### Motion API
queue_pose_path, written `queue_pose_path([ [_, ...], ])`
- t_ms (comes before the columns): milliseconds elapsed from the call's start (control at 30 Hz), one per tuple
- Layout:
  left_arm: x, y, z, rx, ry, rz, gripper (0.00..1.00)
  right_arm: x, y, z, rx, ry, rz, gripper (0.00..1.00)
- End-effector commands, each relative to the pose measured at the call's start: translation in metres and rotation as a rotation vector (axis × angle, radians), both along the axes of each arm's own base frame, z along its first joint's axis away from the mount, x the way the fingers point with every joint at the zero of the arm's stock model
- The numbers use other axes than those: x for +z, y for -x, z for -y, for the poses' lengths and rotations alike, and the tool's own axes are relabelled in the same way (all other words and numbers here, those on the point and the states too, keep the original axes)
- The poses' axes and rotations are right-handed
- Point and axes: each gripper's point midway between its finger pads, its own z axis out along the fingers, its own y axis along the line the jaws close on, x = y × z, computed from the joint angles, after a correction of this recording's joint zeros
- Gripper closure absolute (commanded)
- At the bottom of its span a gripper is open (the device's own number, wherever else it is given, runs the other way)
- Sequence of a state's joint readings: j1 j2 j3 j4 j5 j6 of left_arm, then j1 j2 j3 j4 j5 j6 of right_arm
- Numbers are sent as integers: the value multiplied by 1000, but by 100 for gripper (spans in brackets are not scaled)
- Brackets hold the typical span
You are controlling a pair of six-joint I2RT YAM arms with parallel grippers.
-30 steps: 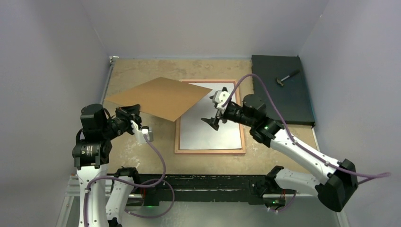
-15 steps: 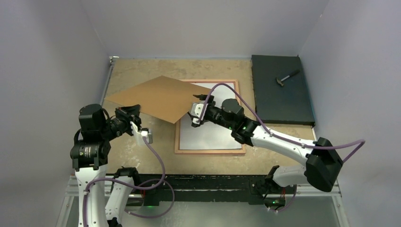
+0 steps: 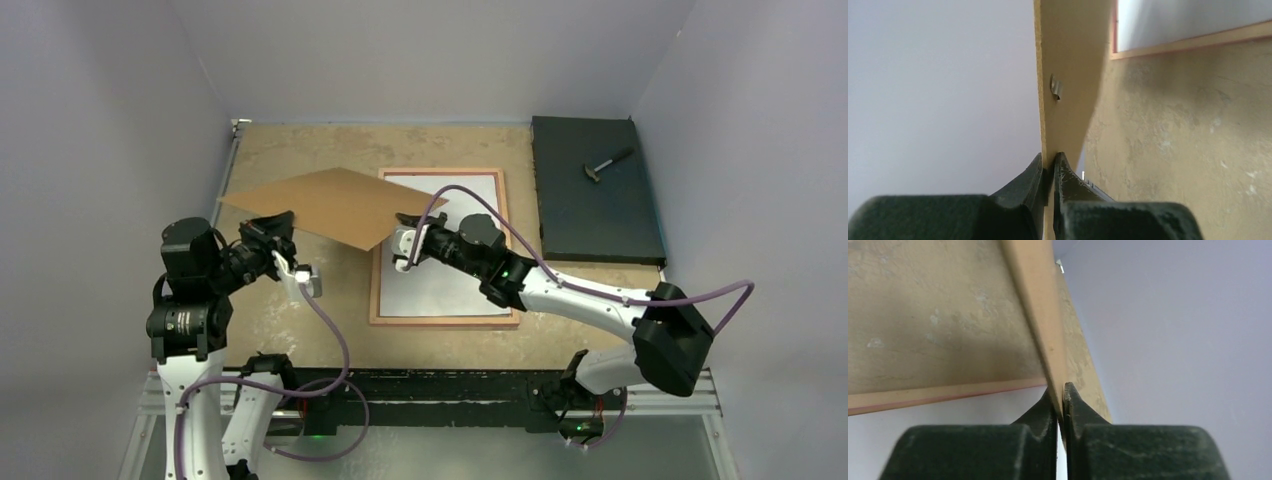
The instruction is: Put the photo into the frame
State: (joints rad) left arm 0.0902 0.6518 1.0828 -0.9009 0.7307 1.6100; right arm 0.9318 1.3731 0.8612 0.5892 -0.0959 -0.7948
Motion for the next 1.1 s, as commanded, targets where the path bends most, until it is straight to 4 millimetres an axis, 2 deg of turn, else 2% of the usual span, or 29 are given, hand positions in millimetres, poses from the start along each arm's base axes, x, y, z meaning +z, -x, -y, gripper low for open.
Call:
queue_pose_path([
  [0,91,-6,9,-10,173,287,77,63,1,3,-39,-165,48,100],
  [33,104,-9,6,20,242,317,66,74,3,6,-43,-201,39,100],
  [67,118,-11,2,49,316,349,61,86,5,9,-42,-241,29,100],
  [133,140,-15,-6,102,438,376,58,110,13,16,-32,-341,4,100],
  [233,179,-22,-25,204,650,398,47,141,22,27,-24,-473,-47,100],
  [367,235,-21,-60,344,942,494,42,160,30,27,1,-591,-235,100],
  [467,250,-26,-76,431,1072,478,39,171,24,26,-47,-648,-377,100],
  [500,249,-29,-76,445,1093,435,38,171,19,26,-75,-650,-423,100],
  [633,226,-50,-63,490,1108,184,33,169,-1,33,-200,-671,-564,100],
  [700,218,-60,-64,528,1127,111,31,166,-13,47,-257,-705,-668,100],
  [833,188,-83,-69,641,1145,-27,29,173,-29,76,-266,-801,-835,100],
  [900,168,-94,-74,703,1139,-81,29,172,-35,83,-300,-812,-901,100],
  [967,150,-101,-77,741,1128,-116,30,162,-44,86,-360,-808,-979,100],
  [1067,105,-114,-73,791,1078,-250,30,136,-62,96,-447,-841,-1145,100],
])
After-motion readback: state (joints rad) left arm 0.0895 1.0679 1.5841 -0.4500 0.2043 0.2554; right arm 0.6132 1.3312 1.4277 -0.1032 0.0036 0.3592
